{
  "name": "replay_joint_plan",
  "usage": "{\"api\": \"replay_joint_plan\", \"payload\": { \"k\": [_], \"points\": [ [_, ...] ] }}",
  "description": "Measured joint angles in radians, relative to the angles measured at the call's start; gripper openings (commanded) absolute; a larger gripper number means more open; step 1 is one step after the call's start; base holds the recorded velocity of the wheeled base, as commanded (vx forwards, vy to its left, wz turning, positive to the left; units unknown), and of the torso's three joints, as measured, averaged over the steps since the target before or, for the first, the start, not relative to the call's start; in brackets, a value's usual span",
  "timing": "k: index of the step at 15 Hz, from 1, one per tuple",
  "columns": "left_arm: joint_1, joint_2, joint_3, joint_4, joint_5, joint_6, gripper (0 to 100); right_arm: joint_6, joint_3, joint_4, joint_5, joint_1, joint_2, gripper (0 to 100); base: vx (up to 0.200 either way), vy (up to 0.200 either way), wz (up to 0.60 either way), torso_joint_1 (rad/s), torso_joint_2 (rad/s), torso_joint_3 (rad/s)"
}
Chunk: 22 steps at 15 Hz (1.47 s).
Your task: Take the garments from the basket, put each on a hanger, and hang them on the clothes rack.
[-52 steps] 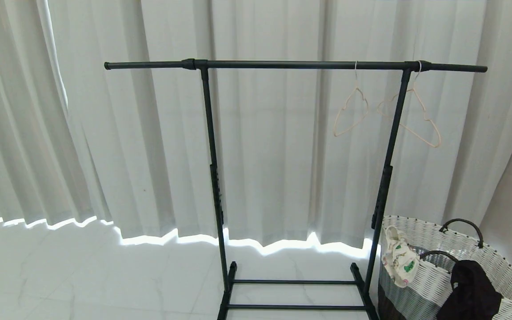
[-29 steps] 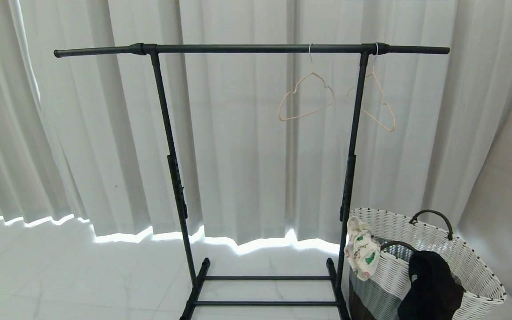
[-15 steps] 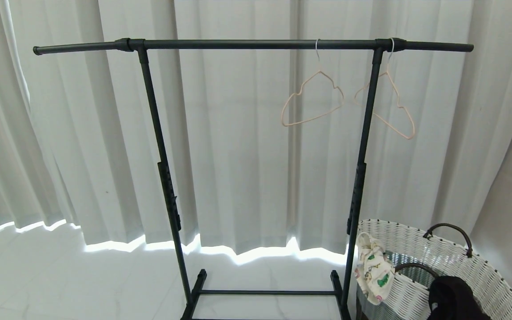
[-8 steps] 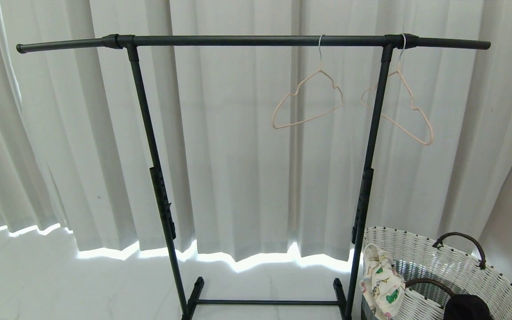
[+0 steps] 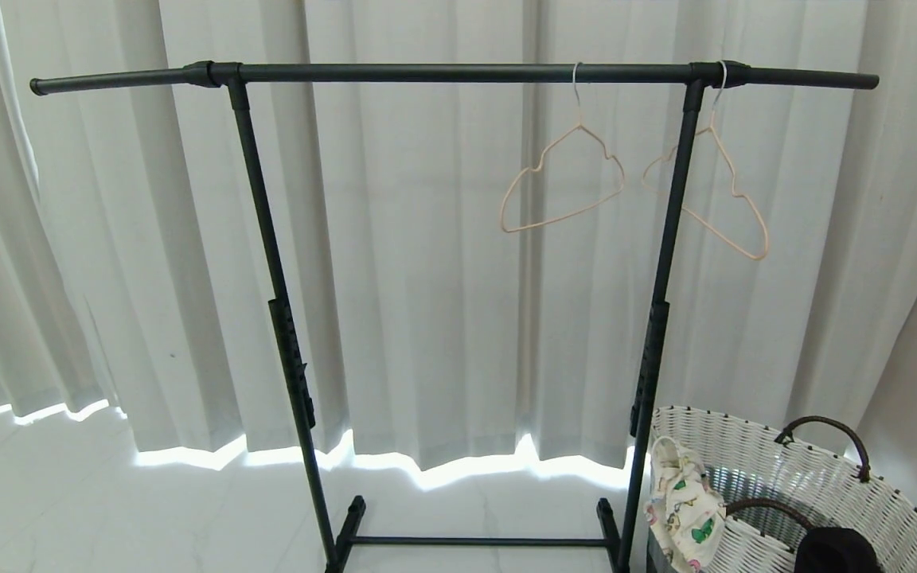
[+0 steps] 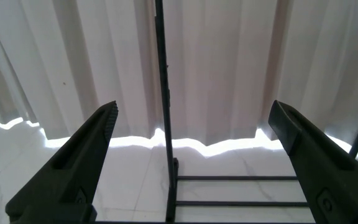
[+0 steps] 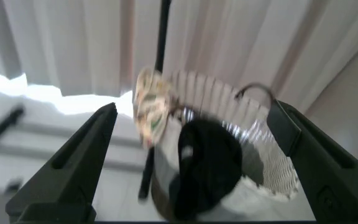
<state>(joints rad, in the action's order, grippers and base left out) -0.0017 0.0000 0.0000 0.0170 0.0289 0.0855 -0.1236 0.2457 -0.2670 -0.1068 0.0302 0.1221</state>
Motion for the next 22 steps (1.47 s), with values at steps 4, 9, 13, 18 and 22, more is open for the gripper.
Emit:
{"api": "replay_joint_plan", "payload": {
  "k": [4,9,13,18,22],
  "points": [
    [0.000,0.000,0.000,0.000,0.000,-0.001,100,-0.213,0.101,-0.063,0.032,0.032,0.292,100,0.000,0.000,0.00,0.000,0.00,0.000],
    [0.000,0.000,0.000,0.000,0.000,-0.001,100,-0.346,0.150,0.130,0.107,0.030,0.724,100,0.000,0.000,0.00,0.000,0.00,0.000],
    [0.000,0.000,0.000,0.000,0.000,-0.001,100,-0.600,0.170,0.219,0.076,-0.091,1.045,100,0.000,0.000,0.00,0.000,0.00,0.000],
    [0.000,0.000,0.000,0.000,0.000,-0.001,100,-0.816,0.145,0.432,0.027,-0.231,1.405,100,0.000,0.000,0.00,0.000,0.00,0.000],
    [0.000,0.000,0.000,0.000,0.000,-0.001,100,-0.844,0.129,0.646,0.022,-0.237,1.609,100,0.000,0.000,0.00,0.000,0.00,0.000]
  ]
}}
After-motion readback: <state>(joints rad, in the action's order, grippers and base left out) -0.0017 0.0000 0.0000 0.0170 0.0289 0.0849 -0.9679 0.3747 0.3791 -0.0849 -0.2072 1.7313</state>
